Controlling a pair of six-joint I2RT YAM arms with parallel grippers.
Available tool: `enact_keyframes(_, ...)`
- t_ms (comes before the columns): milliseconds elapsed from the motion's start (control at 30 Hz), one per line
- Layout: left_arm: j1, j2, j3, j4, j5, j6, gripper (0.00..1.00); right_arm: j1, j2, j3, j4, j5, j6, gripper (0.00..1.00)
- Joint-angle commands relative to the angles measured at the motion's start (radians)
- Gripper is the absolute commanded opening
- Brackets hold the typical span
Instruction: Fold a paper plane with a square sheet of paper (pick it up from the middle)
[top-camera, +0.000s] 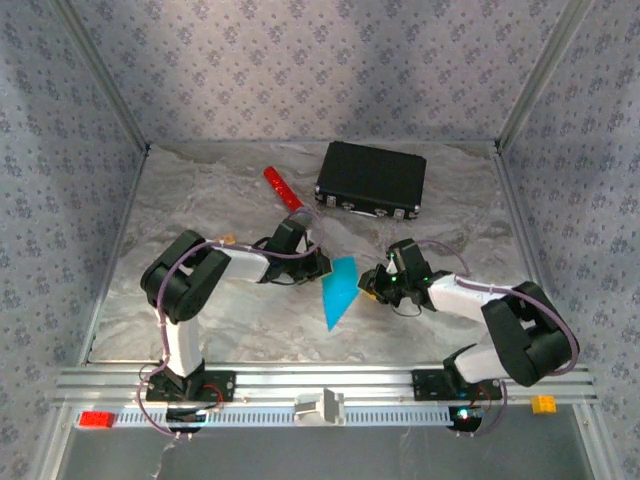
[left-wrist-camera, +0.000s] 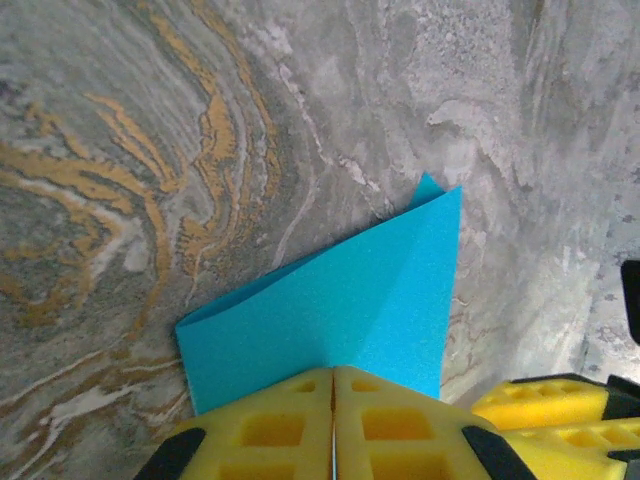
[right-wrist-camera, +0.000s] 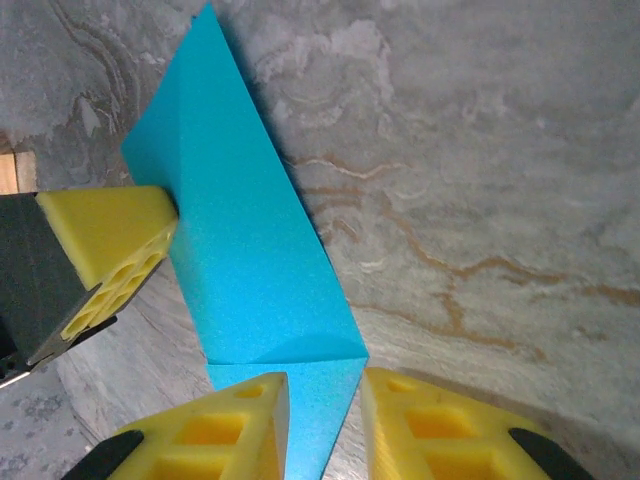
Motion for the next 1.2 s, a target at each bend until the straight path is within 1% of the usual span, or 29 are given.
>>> enact_keyframes(0, 0.006, 0.049, -0.037, 0.011, -0.010, -0.008, 0.08, -0.015, 0.027, 0.030, 0.012, -0.053, -0.046, 0.28)
enact_keyframes(167, 0.009, 0.049, -0.036, 0.005, -0.010, -0.003, 0.08, -0.029, 0.071, 0.074, -0.004, -0.072, -0.090, 0.29)
enact_keyframes(367, 0.009, 0.047, -0.034, -0.002, -0.013, 0.001, 0.07, -0.034, 0.143, 0.191, -0.133, -0.048, -0.226, 0.30)
enact_keyframes(567, 0.008, 0.041, -0.035, -0.010, -0.017, 0.004, 0.07, -0.043, 0.210, 0.265, -0.206, -0.025, -0.301, 0.31)
enact_keyframes(833, 0.009, 0.044, -0.030, -0.010, -0.011, 0.006, 0.07, -0.050, 0.261, 0.286, -0.201, -0.049, -0.346, 0.31)
enact_keyframes(967, 0.009, 0.044, -0.030, -0.010, -0.012, 0.006, 0.07, -0.051, 0.276, 0.286, -0.195, -0.086, -0.352, 0.31)
enact_keyframes(1167, 0.009, 0.044, -0.030, -0.011, -0.010, 0.006, 0.07, -0.049, 0.252, 0.256, -0.164, -0.141, -0.347, 0.30)
